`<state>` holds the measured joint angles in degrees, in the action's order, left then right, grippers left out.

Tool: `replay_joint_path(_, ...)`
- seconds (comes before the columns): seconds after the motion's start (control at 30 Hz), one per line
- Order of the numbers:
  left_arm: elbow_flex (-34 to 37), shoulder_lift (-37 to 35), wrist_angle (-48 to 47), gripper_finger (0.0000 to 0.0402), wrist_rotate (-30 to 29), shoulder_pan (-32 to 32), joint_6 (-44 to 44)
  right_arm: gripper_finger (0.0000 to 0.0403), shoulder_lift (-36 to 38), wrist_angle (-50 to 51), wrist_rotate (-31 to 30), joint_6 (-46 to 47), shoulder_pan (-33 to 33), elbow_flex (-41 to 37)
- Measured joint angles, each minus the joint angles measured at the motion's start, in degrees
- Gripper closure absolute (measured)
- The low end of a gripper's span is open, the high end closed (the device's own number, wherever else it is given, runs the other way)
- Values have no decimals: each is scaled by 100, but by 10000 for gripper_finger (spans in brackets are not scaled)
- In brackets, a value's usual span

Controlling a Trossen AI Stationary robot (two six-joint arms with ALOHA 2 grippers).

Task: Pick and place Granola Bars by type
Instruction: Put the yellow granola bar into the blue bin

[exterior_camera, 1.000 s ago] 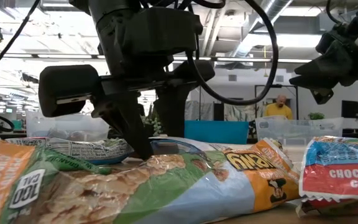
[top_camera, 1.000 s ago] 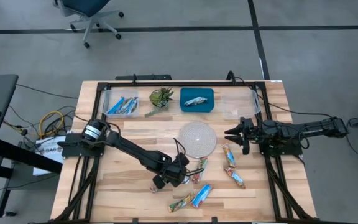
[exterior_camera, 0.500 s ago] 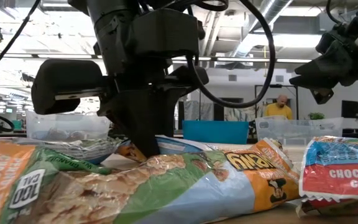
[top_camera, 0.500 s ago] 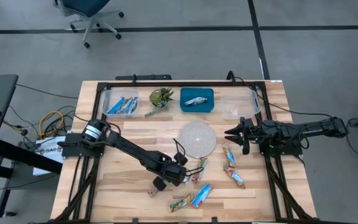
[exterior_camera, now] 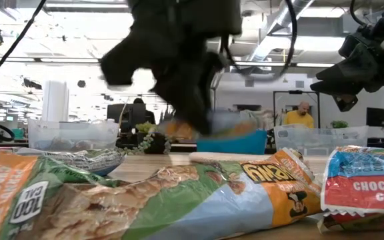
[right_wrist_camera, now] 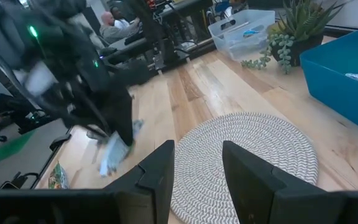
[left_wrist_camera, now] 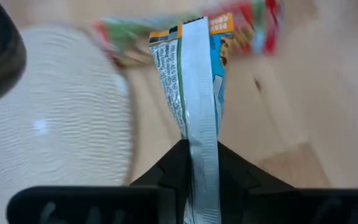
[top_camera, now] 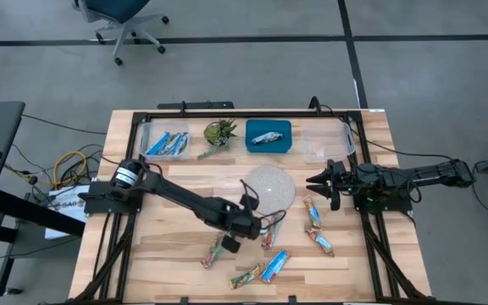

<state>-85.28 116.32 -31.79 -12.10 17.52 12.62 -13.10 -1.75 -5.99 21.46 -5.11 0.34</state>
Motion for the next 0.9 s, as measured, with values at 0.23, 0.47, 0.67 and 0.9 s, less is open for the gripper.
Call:
replay_joint_path(0.23,-429,-618,-223,353,-165,-603,-857,275,0,-1,-1,2,-2,2)
replay_joint_path(0.47,-1069,-843,-248,352,-260,-1634,-1477,275,0,2,1,2,1,0)
replay_joint_path(0.67,-1517,-845,-62,352,-318,-2498,-1636,275,0,2,0,-1,-1,1)
replay_joint_path(0.9,-1591,-843,31,352,-66,-3401,-2282,275,0,2,0,1,-1,1)
